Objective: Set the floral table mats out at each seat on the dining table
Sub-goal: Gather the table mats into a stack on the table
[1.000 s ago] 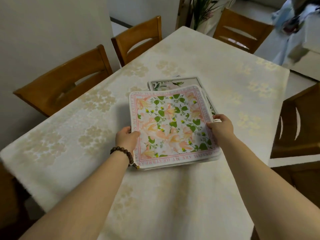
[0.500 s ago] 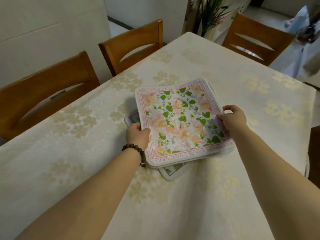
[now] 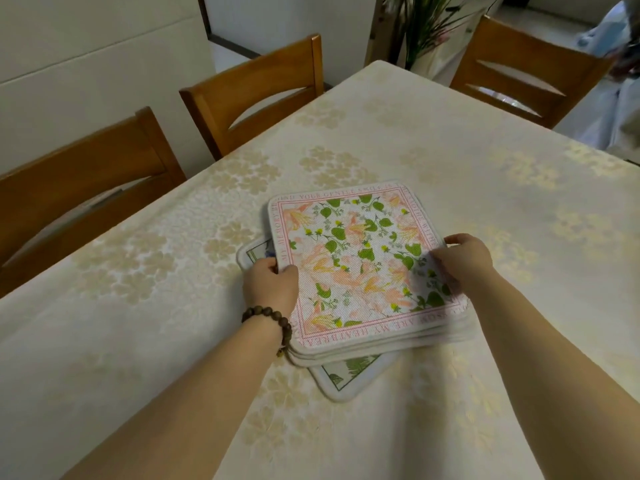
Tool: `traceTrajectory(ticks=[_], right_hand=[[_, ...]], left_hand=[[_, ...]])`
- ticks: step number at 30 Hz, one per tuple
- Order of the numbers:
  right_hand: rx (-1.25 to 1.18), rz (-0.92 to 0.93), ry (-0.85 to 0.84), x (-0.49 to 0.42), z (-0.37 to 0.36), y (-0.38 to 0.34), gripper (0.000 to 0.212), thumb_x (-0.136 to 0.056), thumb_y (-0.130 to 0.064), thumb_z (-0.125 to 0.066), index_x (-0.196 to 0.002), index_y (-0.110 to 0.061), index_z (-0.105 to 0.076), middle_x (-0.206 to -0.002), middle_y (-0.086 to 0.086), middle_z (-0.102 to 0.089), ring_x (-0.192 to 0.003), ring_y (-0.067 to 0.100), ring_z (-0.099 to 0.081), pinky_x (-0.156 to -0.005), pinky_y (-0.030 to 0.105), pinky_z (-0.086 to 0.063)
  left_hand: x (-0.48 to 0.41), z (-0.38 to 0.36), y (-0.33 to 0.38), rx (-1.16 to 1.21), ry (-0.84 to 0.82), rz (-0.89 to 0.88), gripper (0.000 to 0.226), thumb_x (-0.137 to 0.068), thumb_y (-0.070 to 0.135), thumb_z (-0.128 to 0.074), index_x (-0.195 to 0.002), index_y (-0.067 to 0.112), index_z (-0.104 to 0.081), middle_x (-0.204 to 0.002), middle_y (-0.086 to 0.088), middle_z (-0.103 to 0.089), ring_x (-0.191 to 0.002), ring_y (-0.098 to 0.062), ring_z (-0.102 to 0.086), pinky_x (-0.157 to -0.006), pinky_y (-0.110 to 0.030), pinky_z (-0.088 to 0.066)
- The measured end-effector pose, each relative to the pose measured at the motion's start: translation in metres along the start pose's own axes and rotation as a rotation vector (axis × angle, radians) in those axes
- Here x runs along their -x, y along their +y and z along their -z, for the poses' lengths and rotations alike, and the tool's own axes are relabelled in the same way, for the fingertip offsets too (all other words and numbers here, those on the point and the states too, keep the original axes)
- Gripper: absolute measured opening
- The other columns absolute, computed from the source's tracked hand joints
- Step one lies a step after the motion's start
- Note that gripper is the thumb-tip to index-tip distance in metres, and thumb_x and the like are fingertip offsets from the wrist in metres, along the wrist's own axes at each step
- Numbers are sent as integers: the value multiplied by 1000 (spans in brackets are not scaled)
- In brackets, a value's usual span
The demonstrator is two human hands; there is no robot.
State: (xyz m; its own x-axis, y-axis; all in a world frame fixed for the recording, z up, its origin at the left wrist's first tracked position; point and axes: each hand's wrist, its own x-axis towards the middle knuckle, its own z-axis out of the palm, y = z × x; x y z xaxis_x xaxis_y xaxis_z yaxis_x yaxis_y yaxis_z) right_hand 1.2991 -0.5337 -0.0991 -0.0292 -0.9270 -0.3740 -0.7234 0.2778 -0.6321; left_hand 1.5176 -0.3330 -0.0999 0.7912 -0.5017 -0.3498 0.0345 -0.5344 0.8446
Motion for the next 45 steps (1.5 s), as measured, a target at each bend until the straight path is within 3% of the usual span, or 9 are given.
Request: traceTrajectory(ticks=[2, 6, 15, 20, 30, 33, 38, 41, 45], right_hand=[[-16, 15, -24, 3, 3, 1, 44, -85, -18, -64, -129, -13, -56, -86, 8, -63, -62, 25, -62, -48, 31, -53], [8, 63, -31, 6, 12, 0, 43, -86, -18, -64, -127, -7, -58, -108, 16, -67, -81, 31, -65, -65, 38, -56], [-15, 143, -33, 20, 36, -30, 33, -81, -3, -67, -115, -8, -65, -98, 13, -66, -66, 24, -60, -50, 28, -49], [-15, 195, -61, 13, 34, -58, 35, -82, -6, -70, -116, -13, -65, -89, 8, -67, -62, 22, -61, -41, 26, -47], [138, 203, -171, -6, -18, -51, 30, -85, -7, -64, -115, -10, -68, -80, 9, -65, -52, 19, -55, -32, 21, -42], [113, 218, -216, -14, -12, -47, 32, -86, -15, -66, -117, -12, -66, -89, 12, -69, -58, 20, -60, -45, 26, -49], [76, 222, -303, -19, -15, -55, 48, -94, -38, -52, -133, -11, -56, -138, 12, -53, -121, 31, -50, -97, 41, -42], [137, 194, -294, -19, -22, -59, 50, -95, -40, -46, -132, -7, -55, -137, 16, -51, -118, 34, -49, -93, 40, -40], [189, 210, -241, -17, -24, -59, 41, -92, -33, -51, -114, -1, -61, -111, 20, -62, -88, 31, -55, -82, 42, -49]], left_hand=[[-6, 5, 4, 42, 18, 47, 22, -85, 13, -57, -65, 20, -55, -79, -9, -68, -71, -28, -65, -67, -38, -58], [-14, 13, 4, 142, -79, 148, 24, -83, 10, -60, -63, 22, -61, -77, -3, -70, -82, -30, -69, -81, -47, -57], [23, 26, 0, 276, -171, 233, 39, -81, 0, -60, -51, 22, -72, -71, -7, -74, -79, -30, -71, -74, -49, -59], [49, 28, -12, 410, -115, 246, 19, -82, -3, -62, -76, 14, -69, -73, -6, -75, -69, -21, -73, -52, -30, -57], [43, 25, -49, 314, -18, 272, 19, -80, -2, -63, -71, 13, -68, -76, -9, -74, -75, -29, -72, -75, -48, -58], [40, 32, -48, 353, -72, 248, 14, -84, 3, -63, -77, 12, -70, -78, -8, -75, -74, -24, -73, -70, -39, -59], [43, 48, -41, 712, -219, 361, 20, -86, 19, -61, -75, 11, -76, -81, -7, -76, -76, -22, -73, -61, -37, -58], [43, 51, -41, 784, -254, 392, 21, -85, 17, -62, -70, 12, -78, -82, -8, -76, -77, -24, -73, -57, -37, -58], [40, 52, -41, 765, -299, 383, 22, -86, 7, -63, -108, 9, -67, -97, -13, -74, -88, -28, -72, -68, -42, -58]])
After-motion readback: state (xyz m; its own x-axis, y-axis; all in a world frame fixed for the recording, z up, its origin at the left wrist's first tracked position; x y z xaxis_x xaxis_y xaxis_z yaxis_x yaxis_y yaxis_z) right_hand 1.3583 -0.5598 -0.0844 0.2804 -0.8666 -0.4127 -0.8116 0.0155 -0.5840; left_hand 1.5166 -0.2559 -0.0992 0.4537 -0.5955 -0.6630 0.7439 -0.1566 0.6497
